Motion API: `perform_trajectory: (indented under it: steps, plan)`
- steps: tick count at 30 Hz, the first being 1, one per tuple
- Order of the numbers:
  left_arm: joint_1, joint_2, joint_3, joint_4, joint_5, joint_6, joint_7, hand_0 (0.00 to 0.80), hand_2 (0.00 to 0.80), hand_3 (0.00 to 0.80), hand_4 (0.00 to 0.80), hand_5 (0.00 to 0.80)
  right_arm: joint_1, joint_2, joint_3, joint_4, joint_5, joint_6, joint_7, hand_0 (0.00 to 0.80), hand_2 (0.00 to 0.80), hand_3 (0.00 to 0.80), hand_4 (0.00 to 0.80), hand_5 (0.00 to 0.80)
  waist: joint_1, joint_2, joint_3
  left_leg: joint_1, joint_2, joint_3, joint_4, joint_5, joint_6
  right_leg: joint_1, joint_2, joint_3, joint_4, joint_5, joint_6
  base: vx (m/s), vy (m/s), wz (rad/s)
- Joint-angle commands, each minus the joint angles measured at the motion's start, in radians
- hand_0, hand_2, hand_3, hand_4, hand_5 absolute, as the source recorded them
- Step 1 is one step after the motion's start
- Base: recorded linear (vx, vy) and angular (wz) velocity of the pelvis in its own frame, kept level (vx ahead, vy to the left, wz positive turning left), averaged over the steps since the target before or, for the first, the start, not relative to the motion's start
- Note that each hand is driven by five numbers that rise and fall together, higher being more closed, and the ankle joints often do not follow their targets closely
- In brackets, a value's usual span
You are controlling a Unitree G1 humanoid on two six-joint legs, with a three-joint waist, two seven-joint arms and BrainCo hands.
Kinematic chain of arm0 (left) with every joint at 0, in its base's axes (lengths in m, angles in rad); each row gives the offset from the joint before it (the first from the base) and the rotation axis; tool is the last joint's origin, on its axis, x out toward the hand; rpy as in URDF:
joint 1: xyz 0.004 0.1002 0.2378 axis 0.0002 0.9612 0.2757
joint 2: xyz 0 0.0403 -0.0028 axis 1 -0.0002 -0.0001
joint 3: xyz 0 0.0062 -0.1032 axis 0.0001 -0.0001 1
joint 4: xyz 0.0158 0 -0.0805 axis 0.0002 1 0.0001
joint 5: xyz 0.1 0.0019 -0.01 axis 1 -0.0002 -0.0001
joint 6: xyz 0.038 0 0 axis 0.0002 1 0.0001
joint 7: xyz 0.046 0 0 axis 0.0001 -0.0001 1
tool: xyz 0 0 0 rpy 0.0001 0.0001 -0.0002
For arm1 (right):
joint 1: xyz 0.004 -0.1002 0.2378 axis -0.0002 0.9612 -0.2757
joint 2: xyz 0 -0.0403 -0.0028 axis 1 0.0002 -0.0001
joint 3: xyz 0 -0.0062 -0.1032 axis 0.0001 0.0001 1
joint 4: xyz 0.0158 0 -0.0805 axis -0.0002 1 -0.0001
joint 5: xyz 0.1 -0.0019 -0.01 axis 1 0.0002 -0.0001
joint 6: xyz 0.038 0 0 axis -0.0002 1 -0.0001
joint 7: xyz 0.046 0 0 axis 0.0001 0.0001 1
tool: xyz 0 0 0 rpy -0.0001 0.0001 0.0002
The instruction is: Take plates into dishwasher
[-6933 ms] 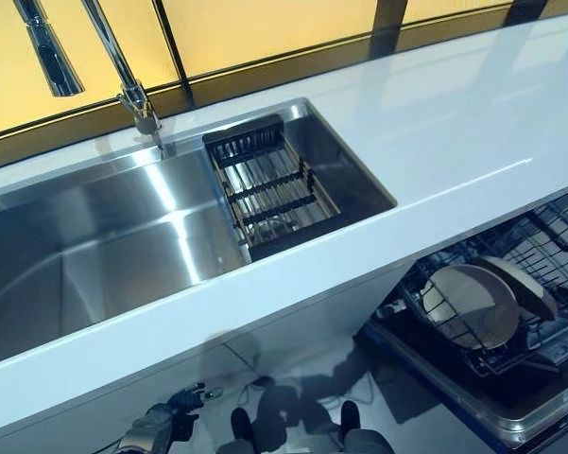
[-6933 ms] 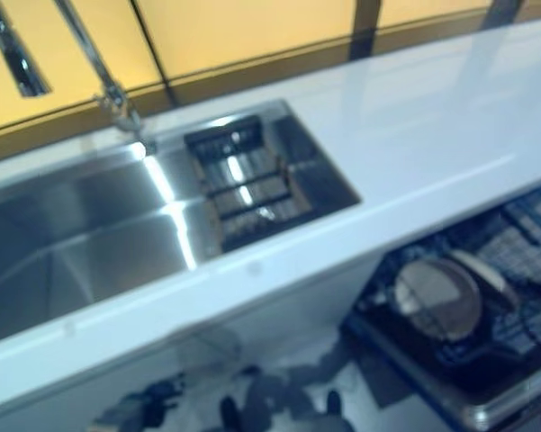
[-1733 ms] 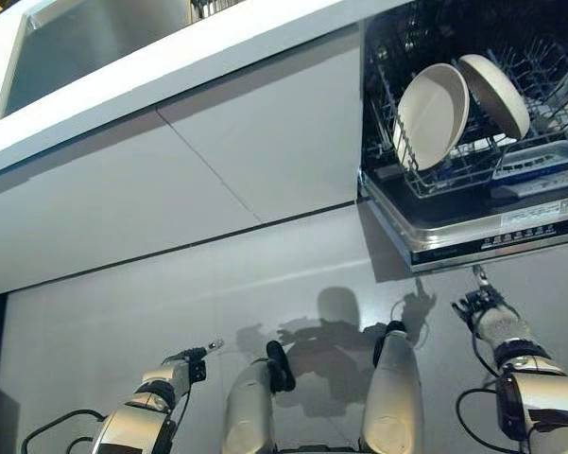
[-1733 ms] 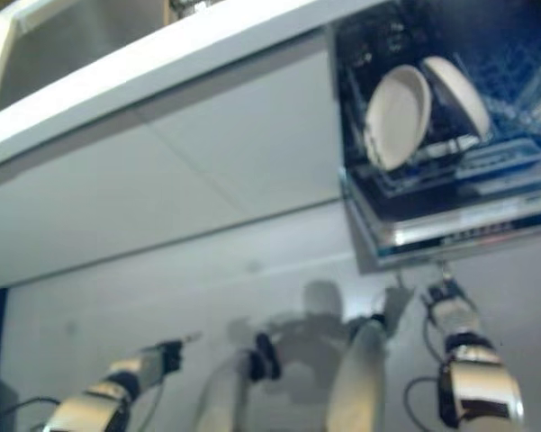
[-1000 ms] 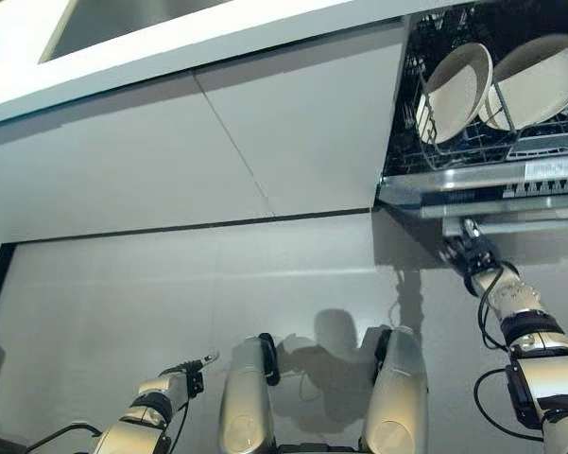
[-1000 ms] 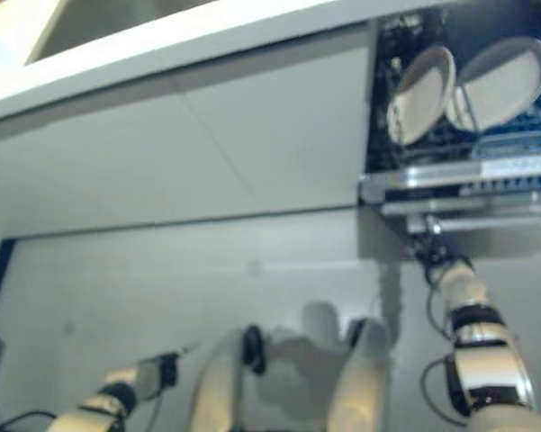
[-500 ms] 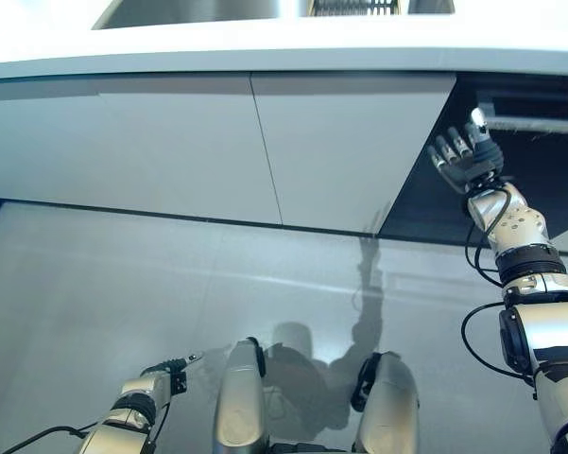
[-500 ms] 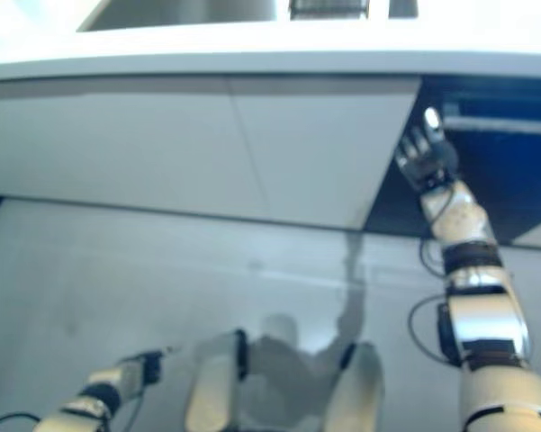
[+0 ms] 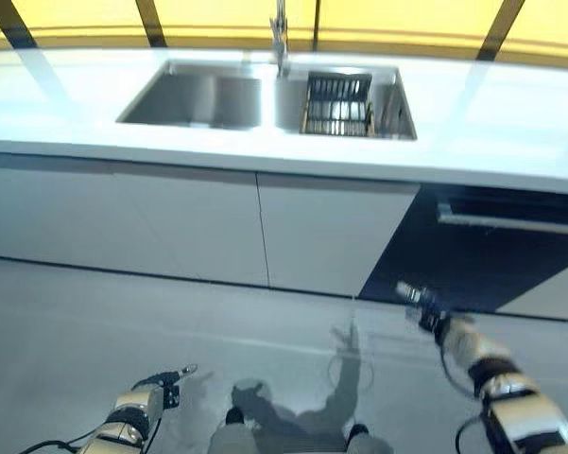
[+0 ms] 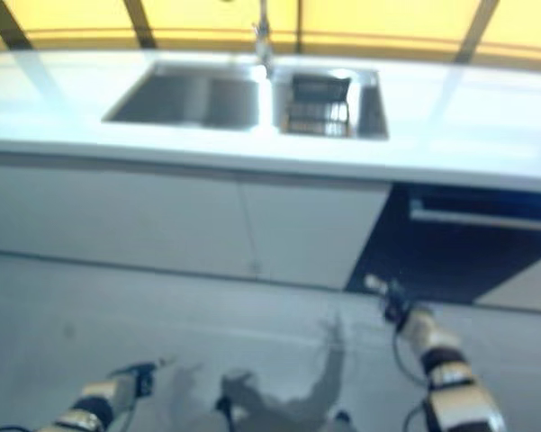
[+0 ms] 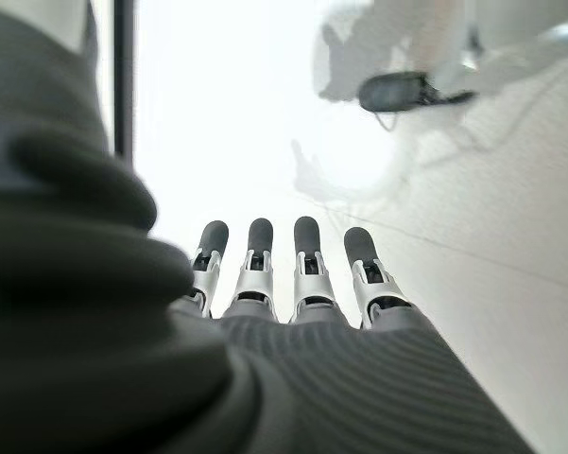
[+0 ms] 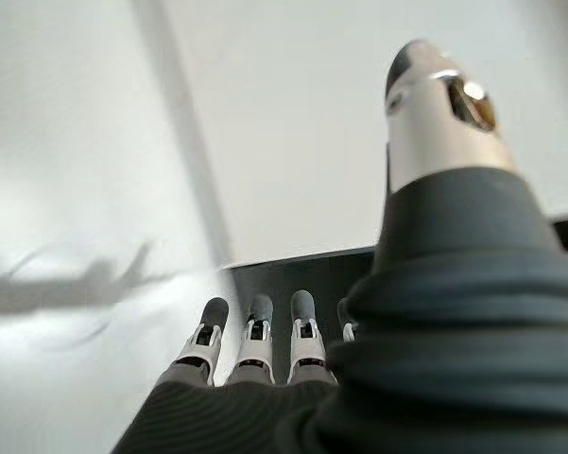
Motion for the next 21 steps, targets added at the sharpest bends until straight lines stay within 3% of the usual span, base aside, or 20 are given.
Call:
perform_trajectory:
  steps: [1,4,8,11,15,21]
  plan:
    - [0.015,-0.025,-0.043,0.040,0.089,-0.073,-0.012,0.000,0.000,0.000,0.000,0.000,0.033,0.008,0.001,-0.054,-0.189,-0.160,-0.026,0.000,0.000,0.000,0.000,0.000,-0.022,0.007,-0.015,0.024,0.012,0.026,-0.073,0.050,0.020,0.017,0.034,-0.020,-0.050,0.037,-0.035,0.043,0.078,-0.12]
    - [0.063,-0.041,-0.055,0.026,0.157,-0.068,-0.031,0.000,0.000,0.000,0.000,0.000,0.155,0.077,0.081,-0.150,-0.378,-0.177,-0.135,0.000,0.000,0.000,0.000,0.000,-0.039,0.002,-0.039,0.033,0.008,0.032,-0.107,0.055,0.011,0.033,0.038,-0.028,-0.112,0.063,-0.022,-0.013,0.079,-0.07]
    - [0.104,-0.082,-0.092,0.096,0.228,-0.025,-0.167,0.000,0.000,0.000,0.000,0.000,0.202,0.130,0.121,-0.063,-0.546,-0.177,-0.196,0.000,0.000,0.000,0.000,0.000,-0.048,-0.001,-0.051,0.039,0.002,0.042,-0.102,0.042,0.024,0.033,0.037,-0.030,-0.095,0.051,-0.022,-0.038,0.051,-0.06]
    - [0.123,-0.124,-0.129,0.144,0.241,-0.041,-0.212,0.000,0.000,0.000,0.000,0.000,0.207,0.177,0.132,0.047,-0.548,-0.145,-0.213,0.000,0.000,0.000,0.000,0.000,-0.040,0.001,-0.057,0.050,0.003,0.044,-0.106,0.034,0.030,0.047,0.034,-0.040,-0.099,0.046,-0.021,-0.003,0.046,-0.01]
    - [0.131,-0.155,-0.130,0.171,0.263,-0.089,-0.178,0.000,0.000,0.000,0.000,0.000,0.203,0.219,0.146,0.144,-0.608,-0.126,-0.222,0.000,0.000,0.000,0.000,0.000,-0.026,-0.001,-0.066,0.064,0.000,0.037,-0.107,0.022,0.036,0.066,0.027,-0.050,-0.094,0.037,-0.019,0.039,0.033,0.01]
    - [0.133,-0.161,-0.136,0.164,0.285,-0.107,-0.186,0.000,0.000,0.000,0.000,0.000,0.203,0.230,0.190,0.149,-0.686,-0.111,-0.189,0.000,0.000,0.000,0.000,0.000,-0.011,-0.006,-0.068,0.074,-0.003,0.026,-0.107,0.012,0.040,0.078,0.018,-0.058,-0.087,0.030,-0.012,0.006,0.003,0.00]
